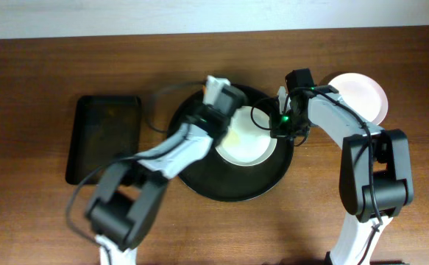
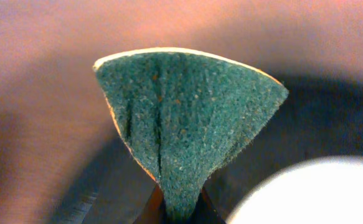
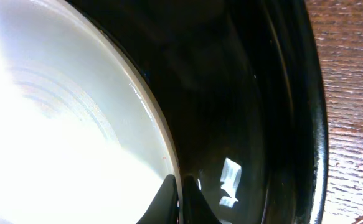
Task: Clean dirty plates on tray and stack at the side
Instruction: 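Lift the sponge away left and raise the white plate with the right gripper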
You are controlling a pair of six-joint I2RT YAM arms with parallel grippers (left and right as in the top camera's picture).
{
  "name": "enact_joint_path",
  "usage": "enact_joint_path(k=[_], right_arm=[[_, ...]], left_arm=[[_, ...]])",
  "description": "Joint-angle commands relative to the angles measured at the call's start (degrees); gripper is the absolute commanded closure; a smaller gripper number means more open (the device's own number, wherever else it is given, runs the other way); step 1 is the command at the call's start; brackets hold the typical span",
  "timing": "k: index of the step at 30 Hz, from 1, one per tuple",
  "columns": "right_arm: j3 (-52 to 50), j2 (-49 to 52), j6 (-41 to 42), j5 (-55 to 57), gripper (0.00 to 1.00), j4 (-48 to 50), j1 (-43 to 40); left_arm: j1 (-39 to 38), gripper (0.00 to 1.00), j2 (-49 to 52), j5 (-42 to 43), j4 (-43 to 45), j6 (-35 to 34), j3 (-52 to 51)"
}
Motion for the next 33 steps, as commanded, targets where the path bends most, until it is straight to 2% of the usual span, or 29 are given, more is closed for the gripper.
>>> enact_joint_path(k=[1, 5, 11, 20, 23, 24, 29, 33], right_arm=[[0.00, -0.68, 0.09, 3.04, 0.96, -0.02, -0.22], [2.43, -1.84, -0.55, 3.02, 0.96, -0.28, -0.20], [11.74, -5.01, -2.38, 7.48, 0.96, -8.31, 0.24], [27.08, -5.92, -5.60, 32.09, 0.96, -27.96, 9.33], [27.98, -5.92, -7.30, 43.30, 0.96, -31.12, 14.53], [27.98, -5.90, -7.30, 52.81, 0.96, -32.70, 18.38], [27.96, -5.84, -15.93, 65.16, 0.96, -31.26, 26.16], [27.96, -5.68, -19.61, 66.99, 0.96, -29.03, 27.69]], left_arm=[[2.23, 1.00, -12.11, -3.28, -0.98, 0.70, 0.44], [3.10, 1.00, -19.61, 0.76, -5.22, 0.66, 0.44], [7.63, 1.00, -23.98, 14.75, -18.73, -2.38, 0.44], [16.28, 1.00, -23.85, 25.38, -30.91, -2.38, 0.28], [18.16, 1.00, -23.45, 28.50, -32.70, -2.36, 0.26], [18.58, 1.00, -23.12, 28.46, -33.70, -2.34, 0.22], [18.58, 1.00, -21.38, 28.50, -34.36, -2.34, 0.15], [18.58, 1.00, -18.91, 29.68, -34.91, -2.32, 0.15]])
